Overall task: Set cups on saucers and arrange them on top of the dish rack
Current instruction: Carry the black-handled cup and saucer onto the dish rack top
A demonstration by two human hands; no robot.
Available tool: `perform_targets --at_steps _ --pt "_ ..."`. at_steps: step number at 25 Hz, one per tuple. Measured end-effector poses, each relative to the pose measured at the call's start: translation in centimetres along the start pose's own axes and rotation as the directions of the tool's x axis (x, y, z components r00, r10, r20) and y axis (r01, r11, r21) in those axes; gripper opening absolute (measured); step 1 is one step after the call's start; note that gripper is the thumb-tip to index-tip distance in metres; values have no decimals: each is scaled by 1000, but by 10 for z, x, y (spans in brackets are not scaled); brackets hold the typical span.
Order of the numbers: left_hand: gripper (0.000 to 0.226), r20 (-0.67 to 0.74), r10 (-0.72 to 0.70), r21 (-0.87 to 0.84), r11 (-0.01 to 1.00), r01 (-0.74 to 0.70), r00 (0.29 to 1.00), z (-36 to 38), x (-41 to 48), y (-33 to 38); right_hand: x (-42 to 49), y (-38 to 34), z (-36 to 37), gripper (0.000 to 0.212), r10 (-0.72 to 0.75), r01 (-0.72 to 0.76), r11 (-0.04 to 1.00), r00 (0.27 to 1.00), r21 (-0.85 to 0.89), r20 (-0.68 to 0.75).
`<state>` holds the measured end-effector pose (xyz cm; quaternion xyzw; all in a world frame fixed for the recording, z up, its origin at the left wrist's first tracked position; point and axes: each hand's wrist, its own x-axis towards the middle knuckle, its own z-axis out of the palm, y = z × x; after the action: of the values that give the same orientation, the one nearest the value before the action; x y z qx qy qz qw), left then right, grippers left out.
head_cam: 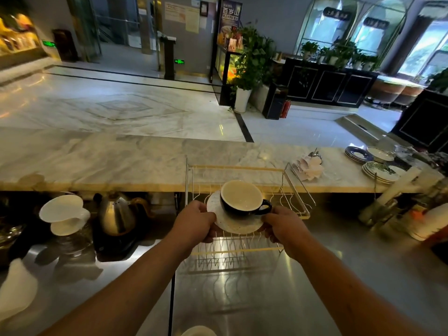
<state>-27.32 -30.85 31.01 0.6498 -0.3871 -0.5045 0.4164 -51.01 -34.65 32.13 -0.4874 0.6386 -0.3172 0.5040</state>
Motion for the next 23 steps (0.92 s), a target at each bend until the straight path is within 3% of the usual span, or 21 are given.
perform_targets --at_steps 9,23 --pt "18 -130 -34 39 998 40 991 52 44 28 88 -13 -40 7 -56 66 987 996 -145 69" --pt "17 -193 -99 96 988 119 976 92 91 31 176 -3 -55 9 -48 85 968 986 -237 157"
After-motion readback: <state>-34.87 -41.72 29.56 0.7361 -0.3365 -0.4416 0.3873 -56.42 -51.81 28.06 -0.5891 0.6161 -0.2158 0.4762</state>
